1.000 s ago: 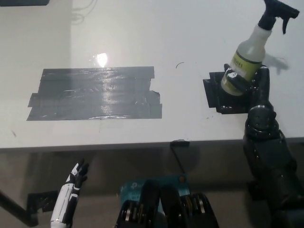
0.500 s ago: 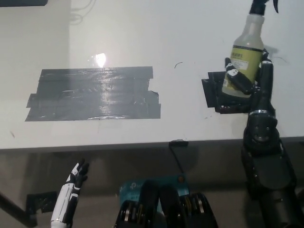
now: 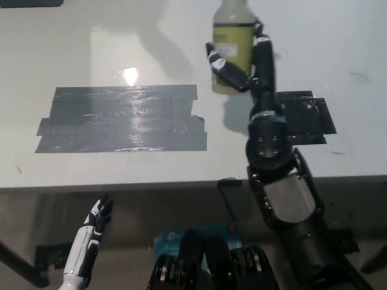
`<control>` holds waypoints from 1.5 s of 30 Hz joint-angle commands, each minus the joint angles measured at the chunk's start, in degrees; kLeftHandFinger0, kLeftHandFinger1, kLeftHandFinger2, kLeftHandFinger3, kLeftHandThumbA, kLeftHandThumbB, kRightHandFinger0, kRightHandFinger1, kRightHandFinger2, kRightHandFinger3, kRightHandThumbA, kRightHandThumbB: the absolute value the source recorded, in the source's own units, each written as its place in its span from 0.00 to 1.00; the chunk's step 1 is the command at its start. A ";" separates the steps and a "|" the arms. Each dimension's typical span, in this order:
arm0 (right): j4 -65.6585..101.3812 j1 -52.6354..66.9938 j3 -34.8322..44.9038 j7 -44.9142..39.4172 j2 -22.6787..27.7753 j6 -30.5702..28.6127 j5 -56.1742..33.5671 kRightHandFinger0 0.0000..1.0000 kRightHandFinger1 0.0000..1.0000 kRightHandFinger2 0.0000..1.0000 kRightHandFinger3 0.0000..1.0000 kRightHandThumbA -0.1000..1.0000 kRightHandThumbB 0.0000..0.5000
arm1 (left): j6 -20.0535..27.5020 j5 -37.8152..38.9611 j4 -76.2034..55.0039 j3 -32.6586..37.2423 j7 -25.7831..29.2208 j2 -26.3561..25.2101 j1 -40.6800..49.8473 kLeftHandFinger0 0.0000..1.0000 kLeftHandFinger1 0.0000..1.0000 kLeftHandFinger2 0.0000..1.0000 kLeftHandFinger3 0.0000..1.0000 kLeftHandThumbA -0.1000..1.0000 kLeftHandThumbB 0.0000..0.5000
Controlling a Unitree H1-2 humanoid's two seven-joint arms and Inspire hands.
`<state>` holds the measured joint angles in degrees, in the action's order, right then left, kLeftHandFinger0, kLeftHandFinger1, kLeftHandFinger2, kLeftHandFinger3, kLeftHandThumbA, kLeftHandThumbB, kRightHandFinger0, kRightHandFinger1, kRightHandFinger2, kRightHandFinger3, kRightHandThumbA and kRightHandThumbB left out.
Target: A spray bottle is kept on the black marked spot on the table infront of the robot and the robot extends its right arm to pick it up and hands it to a person
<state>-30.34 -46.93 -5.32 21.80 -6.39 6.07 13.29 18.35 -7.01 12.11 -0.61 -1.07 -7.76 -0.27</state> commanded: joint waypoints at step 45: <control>41.51 19.19 -4.52 -23.64 14.51 4.51 -6.70 1.00 1.00 1.00 1.00 0.94 0.98 | -2.17 -0.56 -3.17 2.17 -1.09 -0.76 2.10 1.00 1.00 1.00 1.00 1.00 1.00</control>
<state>-13.01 -36.06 -10.51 8.18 0.99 5.54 11.56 16.73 -7.22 11.66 0.73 -1.13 -7.76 0.79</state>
